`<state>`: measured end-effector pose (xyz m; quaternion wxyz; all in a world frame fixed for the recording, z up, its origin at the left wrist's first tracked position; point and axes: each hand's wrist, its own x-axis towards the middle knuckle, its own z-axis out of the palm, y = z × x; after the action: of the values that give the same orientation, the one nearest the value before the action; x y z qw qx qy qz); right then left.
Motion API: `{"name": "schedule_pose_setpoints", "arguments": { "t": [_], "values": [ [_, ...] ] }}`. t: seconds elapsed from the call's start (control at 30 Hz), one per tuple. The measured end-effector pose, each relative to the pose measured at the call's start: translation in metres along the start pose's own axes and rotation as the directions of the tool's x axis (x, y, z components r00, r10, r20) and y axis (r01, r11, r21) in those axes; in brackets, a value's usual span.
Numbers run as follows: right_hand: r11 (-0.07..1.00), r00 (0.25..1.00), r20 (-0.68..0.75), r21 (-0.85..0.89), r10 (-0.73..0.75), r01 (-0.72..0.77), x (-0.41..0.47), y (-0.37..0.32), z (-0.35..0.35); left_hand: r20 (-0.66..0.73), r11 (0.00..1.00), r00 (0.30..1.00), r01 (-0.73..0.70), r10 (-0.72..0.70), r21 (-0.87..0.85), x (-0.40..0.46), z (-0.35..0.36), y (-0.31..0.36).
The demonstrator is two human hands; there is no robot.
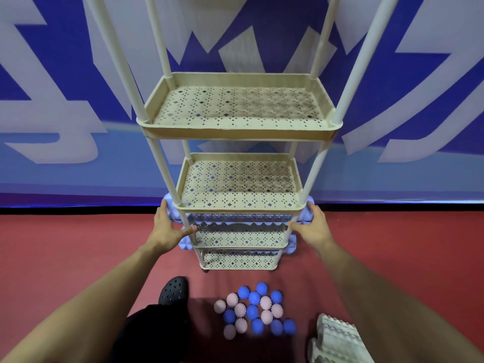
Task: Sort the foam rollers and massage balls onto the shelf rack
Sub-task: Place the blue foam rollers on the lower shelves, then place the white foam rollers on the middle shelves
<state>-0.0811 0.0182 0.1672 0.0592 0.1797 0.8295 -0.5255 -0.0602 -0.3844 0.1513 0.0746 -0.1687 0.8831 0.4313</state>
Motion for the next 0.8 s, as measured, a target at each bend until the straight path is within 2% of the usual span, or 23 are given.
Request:
{"name": "schedule_pose_setpoints", "arguments": {
  "t": [0.1,0.2,0.4,0.5,0.63,0.73,0.8],
  "values": [
    [0.995,1.0,0.001,-0.097,0.0,0.0,-0.014,-0.001,-0.003,-0.021,0.999,0.999,0.049,-0.049,0.008,-0.016,0.0,0.006],
    [0.976,0.999,0.016,-0.215,-0.032,0.035,-0.04,0.006,-0.007,0.024,0.998,0.998,0.059,-0.06,0.037,-0.05,0.008,0.023],
    [0.91,0.984,0.179,-0.409,0.015,0.061,-0.108,0.032,-0.026,0.162,0.993,0.987,-0.001,-0.018,0.116,-0.126,0.045,0.043],
    [0.882,0.975,0.217,-0.466,0.039,0.068,-0.14,0.046,-0.042,0.281,0.982,0.959,-0.076,0.024,0.176,-0.162,0.069,0.055],
    [0.863,0.977,0.201,-0.503,0.064,0.047,-0.18,0.082,-0.067,0.36,0.953,0.921,-0.229,0.147,0.198,-0.208,0.104,0.079],
    [0.828,0.968,0.222,-0.56,0.122,0.024,-0.206,0.114,-0.084,0.453,0.891,0.867,-0.36,0.21,0.277,-0.239,0.134,0.088],
    [0.795,0.955,0.241,-0.607,0.173,0.01,-0.221,0.133,-0.095,0.539,0.835,0.82,-0.426,0.194,0.348,-0.256,0.157,0.084]
  ]
}}
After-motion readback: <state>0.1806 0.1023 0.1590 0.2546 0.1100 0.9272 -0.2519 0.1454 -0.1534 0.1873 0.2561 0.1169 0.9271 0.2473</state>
